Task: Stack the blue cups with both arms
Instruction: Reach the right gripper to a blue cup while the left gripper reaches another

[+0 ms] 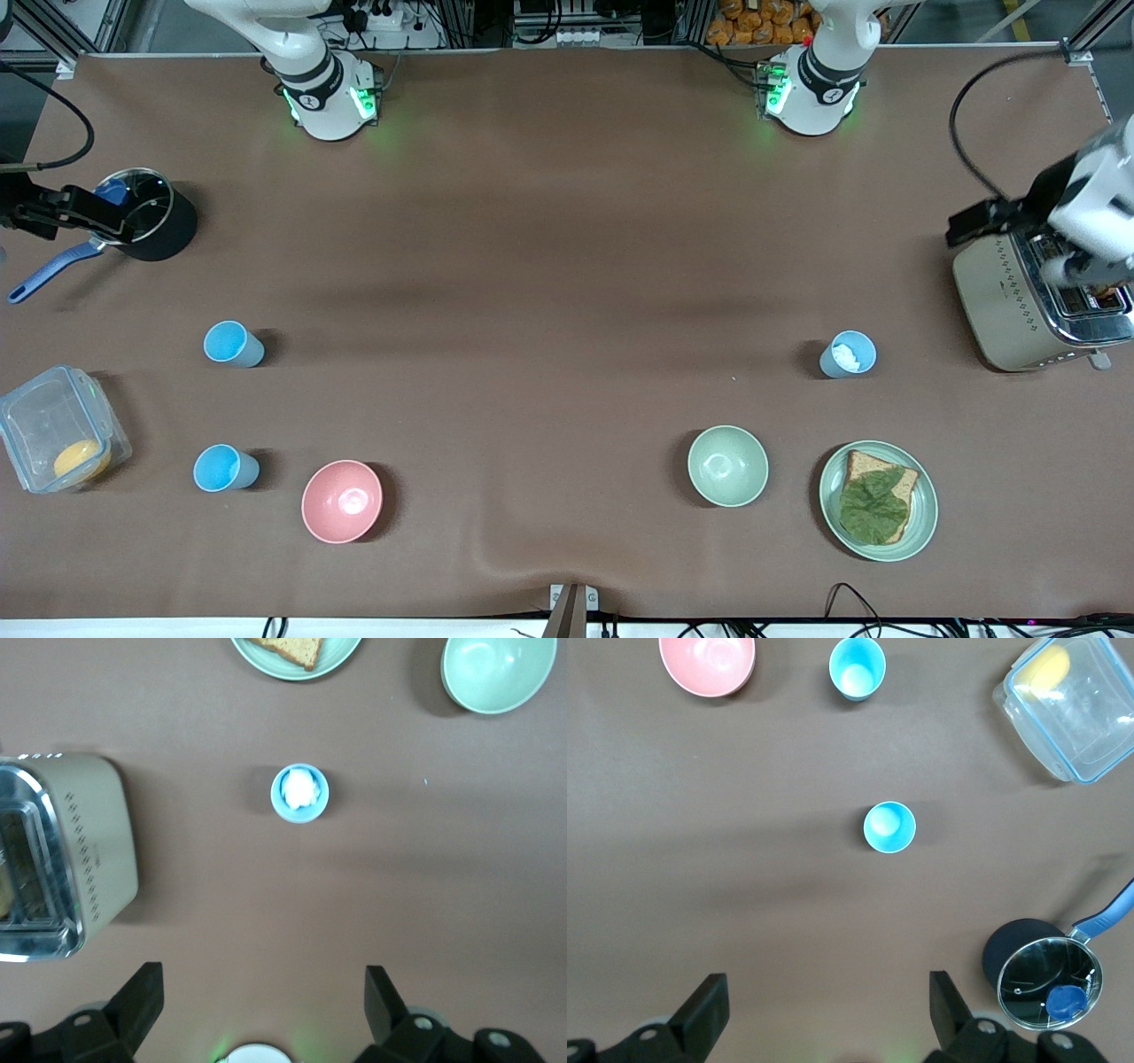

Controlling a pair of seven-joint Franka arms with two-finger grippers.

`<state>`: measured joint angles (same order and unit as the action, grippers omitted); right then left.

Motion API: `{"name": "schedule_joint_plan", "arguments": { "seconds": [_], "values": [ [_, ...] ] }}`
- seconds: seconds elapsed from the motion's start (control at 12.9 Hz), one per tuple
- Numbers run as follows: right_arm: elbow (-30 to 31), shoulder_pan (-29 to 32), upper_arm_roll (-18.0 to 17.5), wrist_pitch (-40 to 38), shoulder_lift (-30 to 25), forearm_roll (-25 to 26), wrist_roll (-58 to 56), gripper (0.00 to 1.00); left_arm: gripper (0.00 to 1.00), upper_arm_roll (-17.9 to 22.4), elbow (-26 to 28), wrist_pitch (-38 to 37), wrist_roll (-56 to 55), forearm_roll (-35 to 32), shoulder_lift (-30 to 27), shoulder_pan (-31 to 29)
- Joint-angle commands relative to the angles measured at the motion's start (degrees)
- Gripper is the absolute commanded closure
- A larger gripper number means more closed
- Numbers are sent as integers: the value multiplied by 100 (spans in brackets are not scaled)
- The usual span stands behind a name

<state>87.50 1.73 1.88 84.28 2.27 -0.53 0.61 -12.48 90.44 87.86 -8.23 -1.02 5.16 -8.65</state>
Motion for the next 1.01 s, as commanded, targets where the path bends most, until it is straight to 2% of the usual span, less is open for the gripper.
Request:
{"name": "schedule_joint_plan", "arguments": {
  "seconds": [0.0, 0.23, 0.47, 0.62, 0.93],
  "values": [
    [100, -6, 14, 80, 185, -52, 71, 0, 0, -18, 910, 1027, 120, -82, 2, -22],
    [249, 81, 23, 298, 457, -43, 71, 0, 0, -27, 1466, 1934, 129, -82, 371, -58],
    [1230, 397, 23, 1446, 581, -44, 19, 0, 0, -18, 1739, 2795, 129, -300, 897, -66],
    [1777, 547, 23, 2143, 651, -43, -17, 0, 0, -9, 1731, 3148, 129, -451, 1258, -84],
    [1797, 810, 14, 2251, 1396, -70, -8, 0, 0, -9, 1740, 3650, 129, -451, 1865, -216]
  ]
}}
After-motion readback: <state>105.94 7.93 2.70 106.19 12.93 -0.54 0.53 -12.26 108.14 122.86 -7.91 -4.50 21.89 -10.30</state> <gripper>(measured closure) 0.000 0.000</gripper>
